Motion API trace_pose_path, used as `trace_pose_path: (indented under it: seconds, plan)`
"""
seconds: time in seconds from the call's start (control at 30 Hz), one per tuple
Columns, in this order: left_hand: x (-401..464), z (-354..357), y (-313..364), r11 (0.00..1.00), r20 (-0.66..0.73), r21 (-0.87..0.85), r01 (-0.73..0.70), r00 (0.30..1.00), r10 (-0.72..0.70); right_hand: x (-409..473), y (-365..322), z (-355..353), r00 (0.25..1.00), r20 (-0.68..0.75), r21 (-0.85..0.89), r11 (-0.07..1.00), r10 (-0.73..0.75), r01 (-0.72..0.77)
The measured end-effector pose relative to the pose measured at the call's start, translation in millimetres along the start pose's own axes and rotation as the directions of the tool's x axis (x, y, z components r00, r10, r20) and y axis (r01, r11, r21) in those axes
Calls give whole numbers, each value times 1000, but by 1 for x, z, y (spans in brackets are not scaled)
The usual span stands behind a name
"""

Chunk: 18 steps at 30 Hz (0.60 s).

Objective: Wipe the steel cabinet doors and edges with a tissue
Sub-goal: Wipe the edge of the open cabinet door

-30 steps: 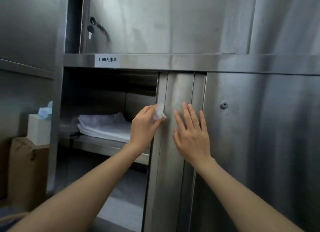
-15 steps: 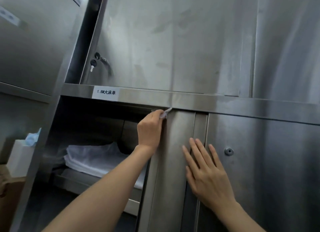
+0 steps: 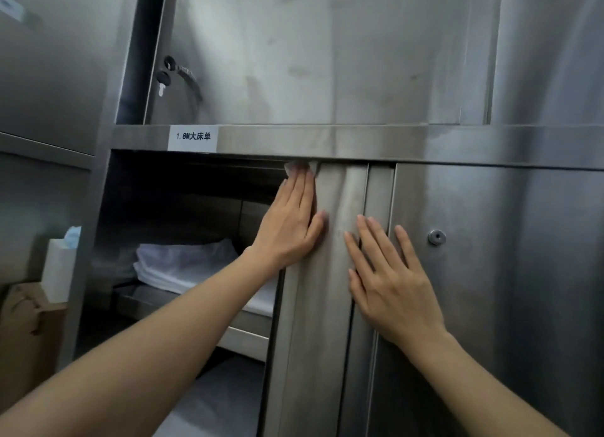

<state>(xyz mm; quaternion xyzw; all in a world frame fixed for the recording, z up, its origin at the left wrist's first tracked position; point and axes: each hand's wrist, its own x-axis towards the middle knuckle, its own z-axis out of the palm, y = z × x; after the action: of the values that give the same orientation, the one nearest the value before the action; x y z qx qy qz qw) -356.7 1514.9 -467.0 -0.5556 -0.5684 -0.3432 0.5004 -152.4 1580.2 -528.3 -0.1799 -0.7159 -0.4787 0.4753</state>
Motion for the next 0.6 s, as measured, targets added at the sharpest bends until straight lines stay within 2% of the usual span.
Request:
trace_pose_path:
  seconds: [0.1,0.2,0.4,0.47,0.6]
  plan:
    - [-23,3,12,998,14,-50,46,999,-46,0,-1,-1,1000,5,-2,1000,4,-4]
    - [-63,7,14,999,91,-49,0,996,5,0,-1,-1,1000,12,-6,1000,3,-2]
    - [14,-16,2,999,94,-27,47,995,-45,1,-1,-1,1000,25,-17,1000,0,0]
    - [-8,-11,8,998,69,-43,48,997,-45,1,-1,-1,1000,26,-6,1000,3,-3]
    - [-94,-1,17,996,147,-82,-22,989,34,1,-1,-2,1000,12,4,1000,-4,4]
